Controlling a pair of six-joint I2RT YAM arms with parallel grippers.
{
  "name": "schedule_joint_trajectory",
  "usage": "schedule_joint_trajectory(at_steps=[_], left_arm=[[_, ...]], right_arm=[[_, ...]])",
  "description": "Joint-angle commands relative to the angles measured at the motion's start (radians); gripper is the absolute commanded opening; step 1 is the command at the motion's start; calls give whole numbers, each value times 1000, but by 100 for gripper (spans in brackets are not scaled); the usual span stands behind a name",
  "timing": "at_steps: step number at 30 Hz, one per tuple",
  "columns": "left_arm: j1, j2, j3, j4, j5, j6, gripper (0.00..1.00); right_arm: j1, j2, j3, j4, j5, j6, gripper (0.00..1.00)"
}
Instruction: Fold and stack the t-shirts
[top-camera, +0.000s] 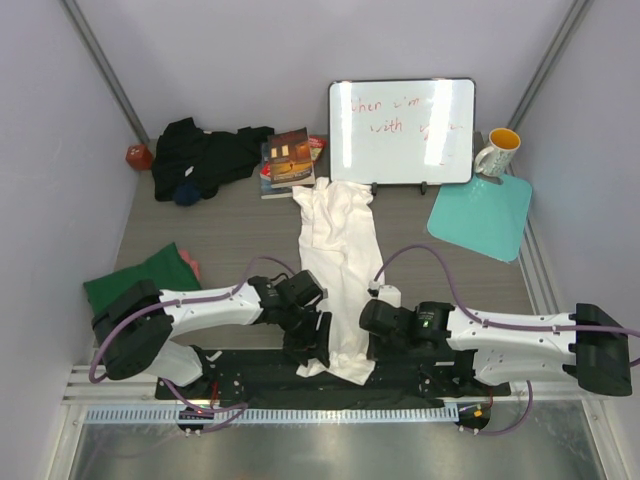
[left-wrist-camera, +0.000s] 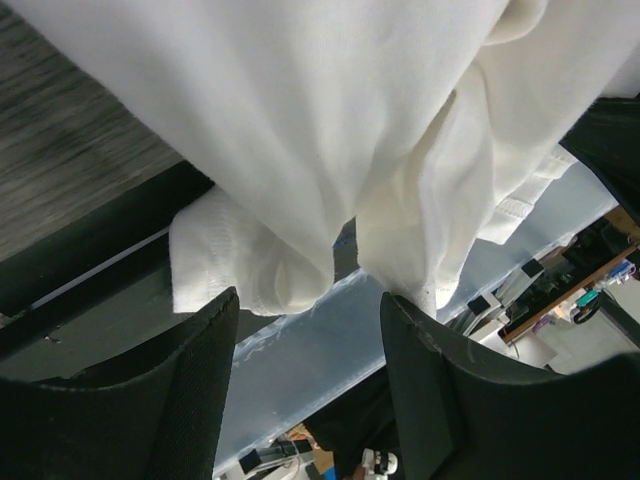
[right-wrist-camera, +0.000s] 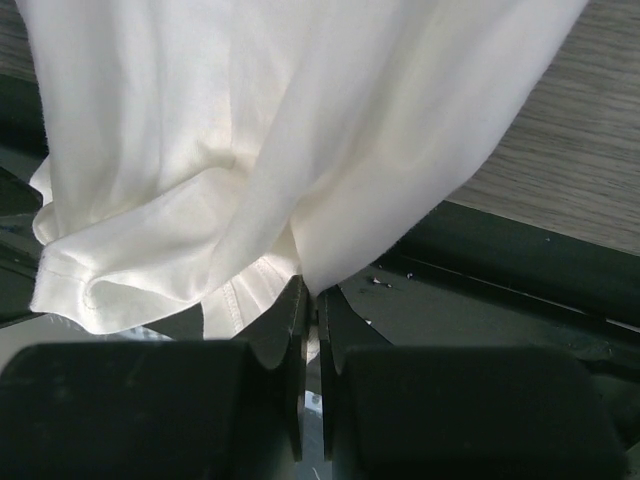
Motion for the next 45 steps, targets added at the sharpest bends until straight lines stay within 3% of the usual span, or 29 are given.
schedule_joint_trajectory(at_steps=[1, 3, 7, 26, 27, 28, 33, 41, 45], left_arm=[[-10, -11, -10, 37, 65, -16, 59], [-11, 0, -22, 37, 57, -18, 59], [-11, 23, -41, 43, 48, -21, 48], [-11, 97, -84, 187, 48, -46, 48], [-13, 101, -84, 191, 48, -47, 45], [-13, 107, -84, 199, 52, -46, 34], [-17, 97, -78, 204, 66, -53, 1], [-17, -57, -39, 169, 118, -95, 0], [-13, -116, -3, 158, 151, -124, 0]], right_arm=[[6, -7, -11, 13, 14, 2, 10], [6, -7, -13, 16, 16, 2, 11], [6, 0, -16, 27, 13, -1, 11], [6, -27, -134, 166, -27, 20, 9], [6, -27, -136, 171, -27, 19, 6], [6, -26, -136, 171, -26, 19, 1], [5, -38, -105, 125, -24, 12, 1], [6, -73, 108, -177, 71, -47, 1], [6, -73, 157, -219, 71, -60, 1]])
